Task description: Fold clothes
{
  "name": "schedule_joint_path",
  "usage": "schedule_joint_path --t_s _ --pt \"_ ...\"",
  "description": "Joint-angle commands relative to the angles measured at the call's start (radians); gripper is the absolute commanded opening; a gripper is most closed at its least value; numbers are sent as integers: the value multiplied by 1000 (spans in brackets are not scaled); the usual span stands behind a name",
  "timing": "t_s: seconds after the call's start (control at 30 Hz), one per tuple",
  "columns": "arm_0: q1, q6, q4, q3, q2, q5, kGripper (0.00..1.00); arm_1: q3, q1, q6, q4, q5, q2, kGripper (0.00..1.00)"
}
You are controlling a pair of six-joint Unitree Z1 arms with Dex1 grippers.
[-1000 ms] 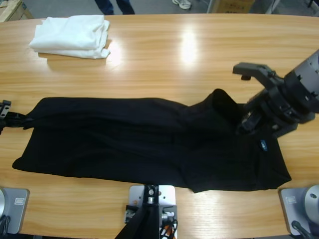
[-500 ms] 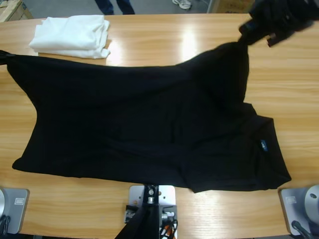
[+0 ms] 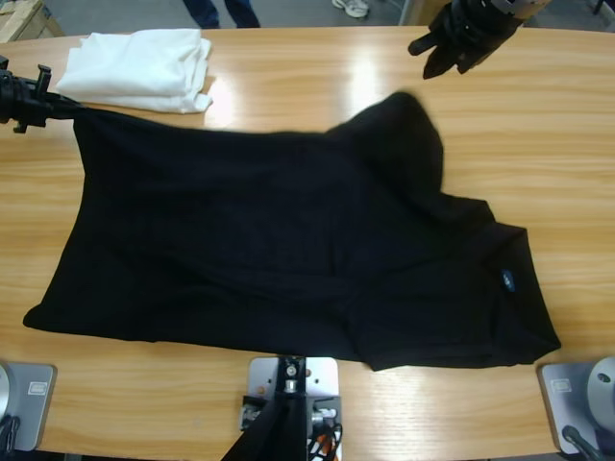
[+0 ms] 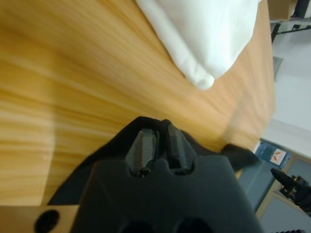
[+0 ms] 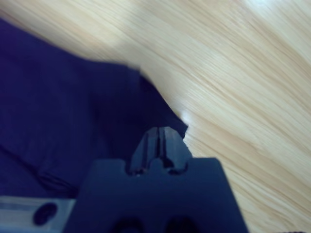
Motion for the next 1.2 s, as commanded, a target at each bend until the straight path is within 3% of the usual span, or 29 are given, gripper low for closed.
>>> schedule_joint_path --t_s 0.03,0.17,0.2,0.23,0.27,0.3,0.33,0.4,0.53,0.63,0.77,0.83,1.0,1.2 --pt "9 -2 -17 -74 172 -18 194 10 -11 -9 -9 -8 57 0" --pt "9 16 -17 -89 185 -19 502 2 -11 -9 -11 -16 63 0" --pt "8 42 -16 -94 177 -27 516 1 -11 -3 -11 -19 62 0" --pt "2 80 -10 -102 162 -42 573 2 -11 11 -10 -21 56 69" --pt "-11 135 1 -112 142 -50 621 4 -11 31 -5 -27 44 556" --pt "-25 204 5 -116 117 -50 717 10 -11 47 -1 -40 27 908" --pt "-40 271 11 -118 94 -50 857 18 -11 59 3 -38 5 997" --pt "-79 419 28 -120 49 -38 955 47 -26 76 13 -11 -41 1000" --pt "-249 580 131 -122 -4 97 974 73 -137 114 85 118 -4 1000" --pt "-377 619 213 -109 0 235 977 154 -205 165 22 115 22 998" --pt "-393 592 269 -85 -21 313 973 284 -276 249 -123 162 31 896" --pt "-390 588 276 -85 -41 323 973 335 -291 289 -185 206 56 779" --pt "-386 578 276 -94 -71 342 974 457 -311 377 -337 299 104 757" --pt "-384 579 282 -89 -64 344 973 492 -313 411 -392 355 106 719"
